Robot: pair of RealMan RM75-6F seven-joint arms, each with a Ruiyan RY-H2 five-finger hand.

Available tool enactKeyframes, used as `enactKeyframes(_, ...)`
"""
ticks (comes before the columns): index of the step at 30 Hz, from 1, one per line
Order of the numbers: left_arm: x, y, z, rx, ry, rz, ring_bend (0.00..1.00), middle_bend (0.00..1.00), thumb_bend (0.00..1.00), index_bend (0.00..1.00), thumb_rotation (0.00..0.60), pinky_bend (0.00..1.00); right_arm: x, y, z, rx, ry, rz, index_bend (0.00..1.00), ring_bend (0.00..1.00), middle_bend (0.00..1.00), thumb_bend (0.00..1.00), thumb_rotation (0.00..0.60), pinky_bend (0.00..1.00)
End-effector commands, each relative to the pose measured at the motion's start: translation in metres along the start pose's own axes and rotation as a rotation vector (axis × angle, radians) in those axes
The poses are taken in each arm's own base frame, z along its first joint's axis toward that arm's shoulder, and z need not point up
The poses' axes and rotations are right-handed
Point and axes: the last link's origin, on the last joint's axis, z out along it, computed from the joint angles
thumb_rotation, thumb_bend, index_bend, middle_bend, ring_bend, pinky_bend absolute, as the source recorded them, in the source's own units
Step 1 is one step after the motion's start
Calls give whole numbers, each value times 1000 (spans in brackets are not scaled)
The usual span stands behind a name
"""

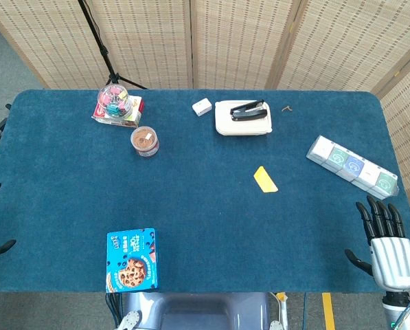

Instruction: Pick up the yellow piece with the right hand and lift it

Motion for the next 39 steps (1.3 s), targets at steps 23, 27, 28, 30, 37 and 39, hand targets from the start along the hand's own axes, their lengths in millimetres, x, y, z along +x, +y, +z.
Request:
enactKeyframes(23,-6,2,-2,-18,9,45,0,0,101,0,600,0,-18,-43,68,243,-91,110,65,0,0,0,600,0)
enactKeyframes(27,-7,3,-1,-7,10,47,0,0,101,0,600,0,-24,-58,97,289,-95,95,85,0,0,0,600,0)
enactKeyframes(28,-7,3,0,-2,10,48,0,0,101,0,600,0,-27,-63,105,298,-102,94,91,0,0,0,600,0)
enactKeyframes(30,-8,2,2,4,7,48,0,0,101,0,600,0,-34,-72,120,309,-121,94,106,0,0,0,600,0)
enactKeyframes(37,-8,3,4,15,2,52,0,0,101,0,600,0,-62,-101,161,351,-141,27,188,0,0,0,600,0)
enactKeyframes(39,-9,3,5,18,1,54,0,0,101,0,600,0,-71,-109,172,358,-150,1,194,0,0,0,600,0)
